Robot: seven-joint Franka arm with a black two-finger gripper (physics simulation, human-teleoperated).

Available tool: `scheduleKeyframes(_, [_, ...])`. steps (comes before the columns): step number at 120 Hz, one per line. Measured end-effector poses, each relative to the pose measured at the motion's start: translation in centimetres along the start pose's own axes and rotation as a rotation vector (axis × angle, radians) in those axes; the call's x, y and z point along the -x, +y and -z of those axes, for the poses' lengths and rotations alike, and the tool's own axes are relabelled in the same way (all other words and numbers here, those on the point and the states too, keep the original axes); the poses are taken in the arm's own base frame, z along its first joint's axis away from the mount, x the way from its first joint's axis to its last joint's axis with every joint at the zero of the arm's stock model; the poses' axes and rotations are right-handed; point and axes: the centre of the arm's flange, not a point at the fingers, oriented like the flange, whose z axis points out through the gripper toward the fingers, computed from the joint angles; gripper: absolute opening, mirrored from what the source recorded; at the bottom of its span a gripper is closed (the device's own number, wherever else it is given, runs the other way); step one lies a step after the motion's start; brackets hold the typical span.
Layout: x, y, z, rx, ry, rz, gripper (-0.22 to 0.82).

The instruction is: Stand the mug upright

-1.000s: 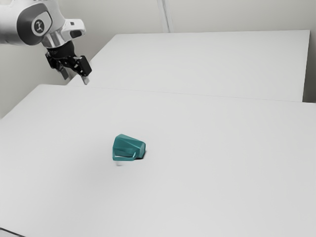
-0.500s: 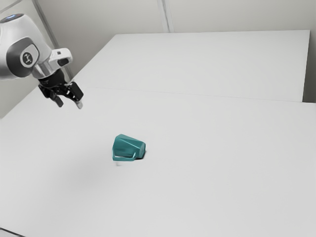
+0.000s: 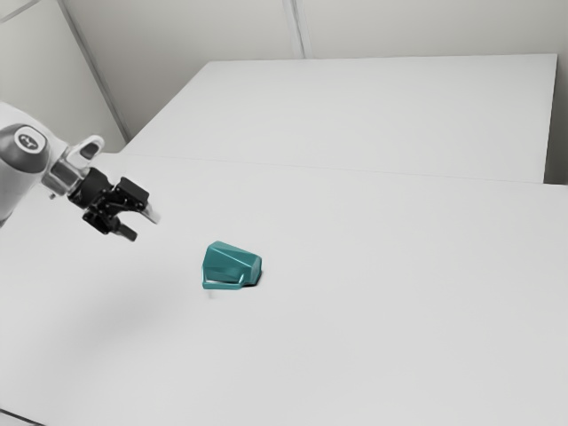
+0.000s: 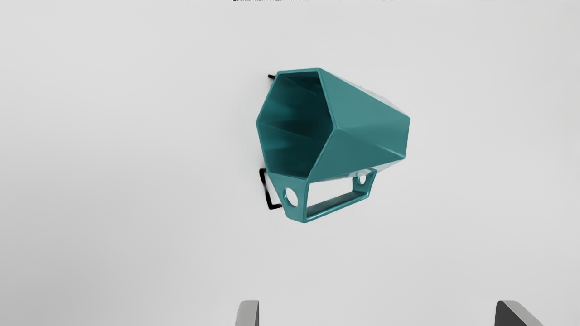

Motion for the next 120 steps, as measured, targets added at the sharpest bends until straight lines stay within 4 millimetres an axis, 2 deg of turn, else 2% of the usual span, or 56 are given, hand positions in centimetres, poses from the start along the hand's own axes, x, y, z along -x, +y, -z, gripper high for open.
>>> scheduleKeyframes(16, [0.1, -1.8, -0.8, 0.103, 0.018, 0.002, 0.56])
scheduleKeyframes(62, [-0.2, -7.7, -6.2, 0.311, 0.040, -0.025, 0.55])
scheduleKeyframes(86, [-0.6, -8.9, -9.5, 0.398, 0.040, -0.081, 0.54])
scheduleKeyframes(120, [-1.5, -9.2, -12.4, 0.471, 0.051, -0.190, 0.53])
